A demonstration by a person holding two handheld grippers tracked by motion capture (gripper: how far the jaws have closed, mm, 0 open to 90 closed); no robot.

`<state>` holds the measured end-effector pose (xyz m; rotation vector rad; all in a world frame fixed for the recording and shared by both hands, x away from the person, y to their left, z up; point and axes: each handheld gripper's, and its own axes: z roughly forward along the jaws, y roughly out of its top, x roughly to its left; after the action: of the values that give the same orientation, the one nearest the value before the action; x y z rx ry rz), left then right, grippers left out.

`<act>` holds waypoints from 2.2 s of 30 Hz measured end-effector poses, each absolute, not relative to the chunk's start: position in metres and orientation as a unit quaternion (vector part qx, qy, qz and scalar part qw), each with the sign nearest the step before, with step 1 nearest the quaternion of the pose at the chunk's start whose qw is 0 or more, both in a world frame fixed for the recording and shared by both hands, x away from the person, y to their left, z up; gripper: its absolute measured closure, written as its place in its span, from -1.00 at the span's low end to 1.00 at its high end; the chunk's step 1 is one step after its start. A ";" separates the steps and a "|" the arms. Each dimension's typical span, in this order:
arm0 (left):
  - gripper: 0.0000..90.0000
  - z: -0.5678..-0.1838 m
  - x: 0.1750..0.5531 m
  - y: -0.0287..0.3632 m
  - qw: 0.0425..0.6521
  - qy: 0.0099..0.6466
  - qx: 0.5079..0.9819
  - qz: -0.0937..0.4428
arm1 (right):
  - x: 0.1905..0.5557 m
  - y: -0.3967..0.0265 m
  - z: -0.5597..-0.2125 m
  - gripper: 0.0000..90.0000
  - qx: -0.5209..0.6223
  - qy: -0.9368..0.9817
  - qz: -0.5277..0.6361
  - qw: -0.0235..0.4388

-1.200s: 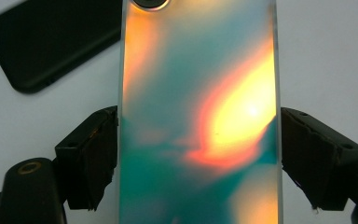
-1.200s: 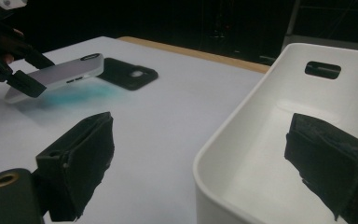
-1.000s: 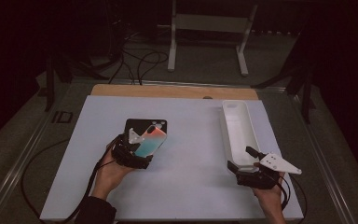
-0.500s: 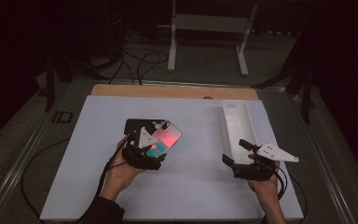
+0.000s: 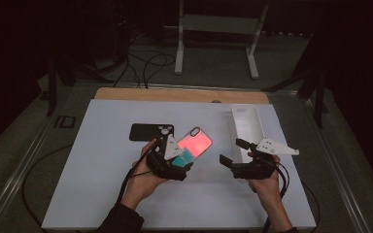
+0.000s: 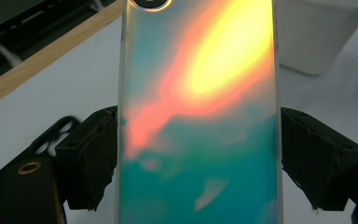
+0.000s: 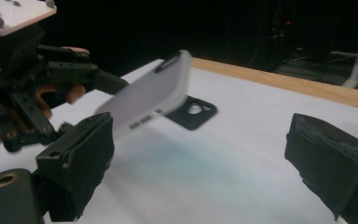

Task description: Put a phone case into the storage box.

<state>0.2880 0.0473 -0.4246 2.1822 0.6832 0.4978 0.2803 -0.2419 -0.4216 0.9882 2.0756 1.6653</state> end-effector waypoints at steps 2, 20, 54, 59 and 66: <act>-0.62 -0.424 0.287 0.041 0.393 0.261 0.860 0.194 | 0.282 -0.238 -0.421 -0.82 0.345 0.724 0.579 0.146; -0.62 -0.423 0.274 0.014 0.418 0.230 0.857 0.195 | 0.291 -0.214 -0.423 0.09 0.385 0.733 0.559 0.051; -0.67 -0.428 0.274 0.020 0.415 0.253 0.854 0.188 | 0.288 -0.192 -0.420 0.92 0.376 0.735 0.563 0.020; -0.80 -0.427 0.277 0.024 0.417 0.264 0.852 0.175 | 0.288 -0.196 -0.418 0.92 0.371 0.736 0.565 0.027; -0.95 -0.427 0.279 0.031 0.436 0.255 0.854 0.125 | 0.286 -0.203 -0.412 0.92 0.350 0.731 0.585 0.024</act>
<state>0.2793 0.0308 -0.4265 2.1246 0.6357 0.3100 0.2860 -0.2026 -0.4117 1.0823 2.2629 1.8118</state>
